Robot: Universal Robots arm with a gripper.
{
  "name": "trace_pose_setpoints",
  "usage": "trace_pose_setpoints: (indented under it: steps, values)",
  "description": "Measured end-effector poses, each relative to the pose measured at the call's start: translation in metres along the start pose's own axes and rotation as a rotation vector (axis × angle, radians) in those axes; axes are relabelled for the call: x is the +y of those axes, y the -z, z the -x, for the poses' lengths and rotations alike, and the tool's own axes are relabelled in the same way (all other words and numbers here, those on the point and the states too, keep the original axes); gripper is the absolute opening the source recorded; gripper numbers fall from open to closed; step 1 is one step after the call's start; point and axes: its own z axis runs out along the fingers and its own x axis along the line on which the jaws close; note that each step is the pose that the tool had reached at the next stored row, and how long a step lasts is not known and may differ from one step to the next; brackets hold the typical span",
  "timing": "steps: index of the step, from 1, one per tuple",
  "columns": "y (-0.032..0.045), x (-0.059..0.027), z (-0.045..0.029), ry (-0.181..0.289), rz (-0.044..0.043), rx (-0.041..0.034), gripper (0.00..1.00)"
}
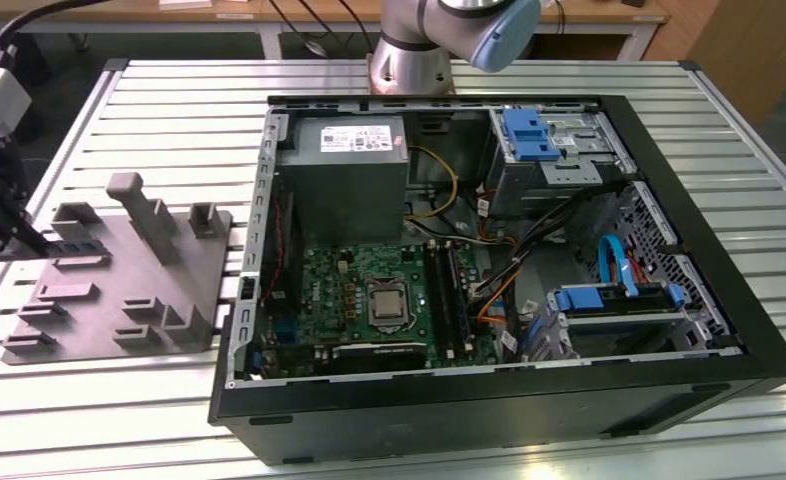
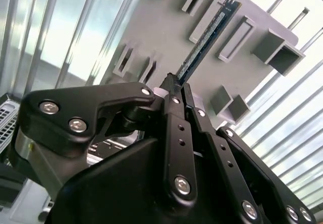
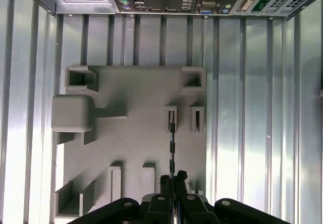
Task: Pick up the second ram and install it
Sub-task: 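Pick up the second ram and move it above second insertion slot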
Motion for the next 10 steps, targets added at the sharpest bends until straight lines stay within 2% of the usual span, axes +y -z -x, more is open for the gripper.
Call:
trace_pose_setpoints:
  steps: [10]
  values:
    - [0.0355,0.0013,-0.0012,0.0,0.0,0.0023,0.14]
